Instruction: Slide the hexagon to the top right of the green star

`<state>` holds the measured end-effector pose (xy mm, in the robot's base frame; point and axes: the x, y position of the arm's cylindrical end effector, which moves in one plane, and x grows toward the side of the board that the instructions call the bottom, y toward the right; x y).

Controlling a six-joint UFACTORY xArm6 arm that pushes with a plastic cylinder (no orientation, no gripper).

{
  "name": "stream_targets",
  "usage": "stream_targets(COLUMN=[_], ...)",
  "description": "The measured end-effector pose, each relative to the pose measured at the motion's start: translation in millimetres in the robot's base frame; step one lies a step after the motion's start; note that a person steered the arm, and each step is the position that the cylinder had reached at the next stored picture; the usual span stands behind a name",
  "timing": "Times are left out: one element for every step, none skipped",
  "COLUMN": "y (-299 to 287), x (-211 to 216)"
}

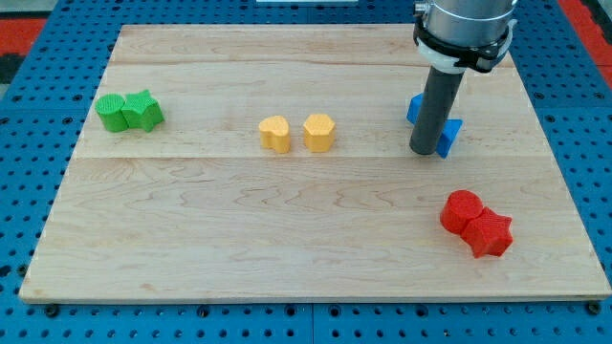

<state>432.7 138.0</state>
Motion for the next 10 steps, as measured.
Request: stream_targets(y=[0,0,-8,-33,-71,-82,-108,-165,-225,-266], x=[0,0,39,28,-5,-7,-13,-42,-68,-97])
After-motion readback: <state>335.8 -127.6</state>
